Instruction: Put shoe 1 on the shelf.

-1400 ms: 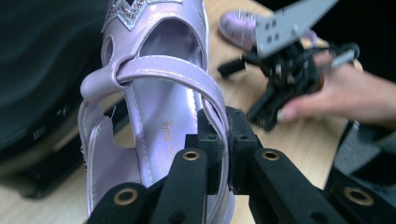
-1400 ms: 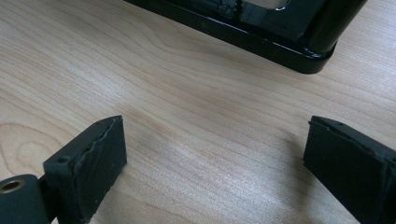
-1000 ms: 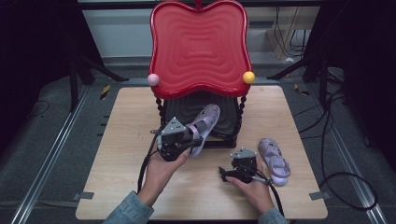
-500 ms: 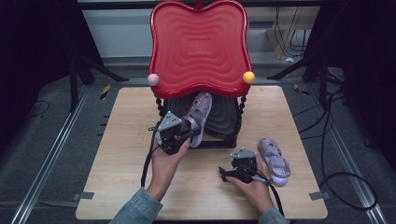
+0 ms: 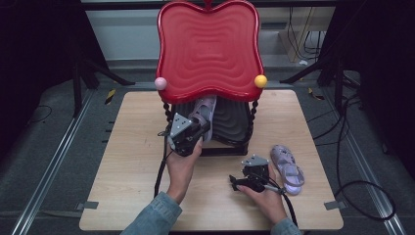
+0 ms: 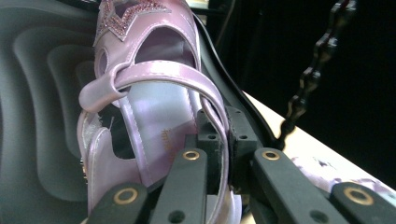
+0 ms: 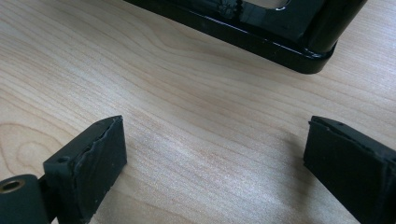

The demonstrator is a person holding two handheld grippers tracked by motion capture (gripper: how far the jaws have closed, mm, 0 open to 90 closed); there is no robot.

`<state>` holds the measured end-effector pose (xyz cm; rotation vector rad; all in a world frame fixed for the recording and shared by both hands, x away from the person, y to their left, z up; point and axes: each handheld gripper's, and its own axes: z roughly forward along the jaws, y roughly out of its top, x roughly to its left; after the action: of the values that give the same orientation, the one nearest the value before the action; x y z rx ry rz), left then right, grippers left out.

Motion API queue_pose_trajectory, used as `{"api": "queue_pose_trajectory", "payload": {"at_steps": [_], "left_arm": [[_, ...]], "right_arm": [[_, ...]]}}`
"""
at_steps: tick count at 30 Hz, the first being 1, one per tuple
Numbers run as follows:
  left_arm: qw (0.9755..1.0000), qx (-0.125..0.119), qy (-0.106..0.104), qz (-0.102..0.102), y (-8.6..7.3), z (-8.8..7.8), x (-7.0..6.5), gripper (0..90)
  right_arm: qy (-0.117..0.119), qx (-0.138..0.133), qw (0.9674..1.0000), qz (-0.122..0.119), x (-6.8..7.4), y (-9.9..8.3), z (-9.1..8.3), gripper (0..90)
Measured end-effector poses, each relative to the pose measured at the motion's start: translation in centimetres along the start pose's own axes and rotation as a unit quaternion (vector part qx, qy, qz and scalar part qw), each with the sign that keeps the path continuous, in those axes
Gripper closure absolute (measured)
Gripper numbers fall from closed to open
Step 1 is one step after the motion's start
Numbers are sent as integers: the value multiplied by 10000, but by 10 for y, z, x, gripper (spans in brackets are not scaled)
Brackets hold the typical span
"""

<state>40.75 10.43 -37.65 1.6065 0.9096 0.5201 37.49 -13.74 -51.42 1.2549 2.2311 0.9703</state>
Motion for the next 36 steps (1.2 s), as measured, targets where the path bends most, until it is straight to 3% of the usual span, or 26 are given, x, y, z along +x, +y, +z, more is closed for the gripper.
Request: {"api": "queue_pose_trajectory", "payload": {"at_steps": [6, 9, 13, 32, 35, 36], "left_arm": [[9992, -247, 322, -44, -1, 10, 4, 860], [9983, -311, 466, -144, -2, 15, 9, 860], [9977, -295, 602, -96, -3, 20, 13, 860], [9949, -327, 948, -122, -4, 26, 18, 860], [9947, -271, 975, -167, -6, 29, 20, 860], [9951, -270, 914, -278, -6, 31, 20, 860]], "right_arm": [[-4, 2, 10000, 6, 0, 0, 0, 61], [3, 5, 10000, 8, 0, 0, 0, 61], [5, 4, 10000, 6, 0, 0, 0, 61], [4, 4, 10000, -5, 0, 0, 0, 61], [4, 5, 10000, -6, 0, 0, 0, 61], [4, 5, 10000, -6, 0, 0, 0, 61]]}}
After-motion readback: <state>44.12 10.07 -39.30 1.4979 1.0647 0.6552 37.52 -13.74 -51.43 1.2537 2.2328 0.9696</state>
